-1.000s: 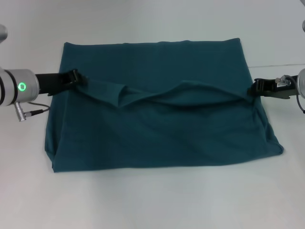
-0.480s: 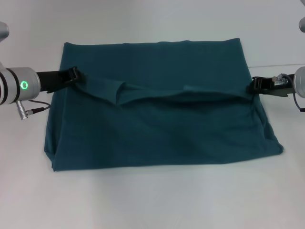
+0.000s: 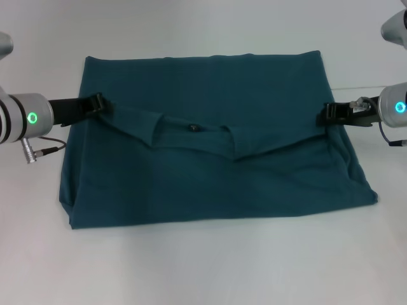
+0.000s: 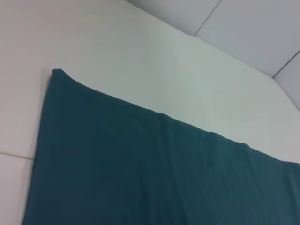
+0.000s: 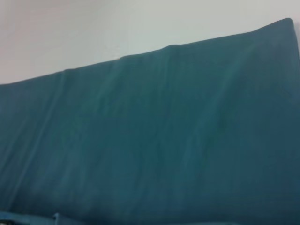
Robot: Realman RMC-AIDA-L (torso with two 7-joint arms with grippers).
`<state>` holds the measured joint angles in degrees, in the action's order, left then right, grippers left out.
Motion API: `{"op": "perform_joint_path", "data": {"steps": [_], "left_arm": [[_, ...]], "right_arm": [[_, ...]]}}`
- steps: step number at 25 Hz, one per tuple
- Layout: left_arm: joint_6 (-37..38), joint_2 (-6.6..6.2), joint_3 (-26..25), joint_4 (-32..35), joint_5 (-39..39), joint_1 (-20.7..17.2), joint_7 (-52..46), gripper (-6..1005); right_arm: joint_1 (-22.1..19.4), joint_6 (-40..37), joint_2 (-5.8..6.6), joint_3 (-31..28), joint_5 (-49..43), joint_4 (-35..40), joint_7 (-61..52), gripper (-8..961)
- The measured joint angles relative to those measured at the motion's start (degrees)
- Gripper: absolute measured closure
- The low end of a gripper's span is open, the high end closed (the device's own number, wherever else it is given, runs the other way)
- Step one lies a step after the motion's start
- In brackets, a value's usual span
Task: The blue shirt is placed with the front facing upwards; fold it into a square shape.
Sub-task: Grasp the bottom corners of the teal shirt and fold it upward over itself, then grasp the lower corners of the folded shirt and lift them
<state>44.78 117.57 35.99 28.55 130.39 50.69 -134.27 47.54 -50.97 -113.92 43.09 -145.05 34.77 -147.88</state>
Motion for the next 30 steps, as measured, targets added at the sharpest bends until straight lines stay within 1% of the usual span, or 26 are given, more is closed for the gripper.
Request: {"op": "perform_joint_path", "data": {"steps": [3, 4, 8, 11, 16, 18, 22, 23, 28, 30], "left_arm": [[-0.1, 0.09, 0.0, -0.1, 0.1, -0.2, 0.5, 943], [-0.1, 0.05, 0.0, -0.3, 0.2, -0.2, 0.5, 943], [0.1, -0.26, 0.0, -0.6, 0.3, -0.6, 0.2, 785], [0.5, -0.67, -0.1, -0.4, -0.1, -1.6, -0.5, 723], [2.6, -1.6, -0.2, 0.0, -0.1, -2.7, -2.7, 619], [4.3, -1.68, -0.4, 1.0, -0.1, -3.4, -3.4, 578], [9.4, -1.75, -0.4, 4.0, -0.2, -5.1, -5.7, 385], [10.7, -1.77, -0.4, 5.0, -0.3, -5.6, -6.4, 337], [16.3, -1.75, -0.5, 8.8, -0.4, -8.0, -9.2, 226], [18.6, -1.8, -0.5, 9.3, -1.1, -8.8, -9.6, 227]], "right_arm": [[-0.3, 0.1, 0.17, 0.4, 0.0, -0.1, 0.2, 921], [-0.5, 0.1, 0.28, 0.4, 0.0, -0.1, 0.1, 903], [-0.8, 0.4, 0.83, 0.1, -0.1, -0.1, -0.1, 830], [-1.0, 0.6, 1.19, 0.0, 0.0, -0.1, -0.1, 776], [-1.6, 0.0, 1.9, -0.2, 0.3, 0.2, -1.4, 539], [-1.8, -1.2, 2.16, -0.2, 0.4, 0.4, -2.0, 466], [-1.9, -6.6, 2.86, -0.3, 1.0, 1.1, -2.1, 320], [-2.0, -8.2, 3.04, -0.3, 1.5, 1.6, -1.9, 322], [-3.4, -14.6, 3.26, -0.3, 6.6, 4.8, -0.7, 333], [-4.1, -16.8, 3.34, -0.3, 10.2, 5.2, 0.9, 335]]}}
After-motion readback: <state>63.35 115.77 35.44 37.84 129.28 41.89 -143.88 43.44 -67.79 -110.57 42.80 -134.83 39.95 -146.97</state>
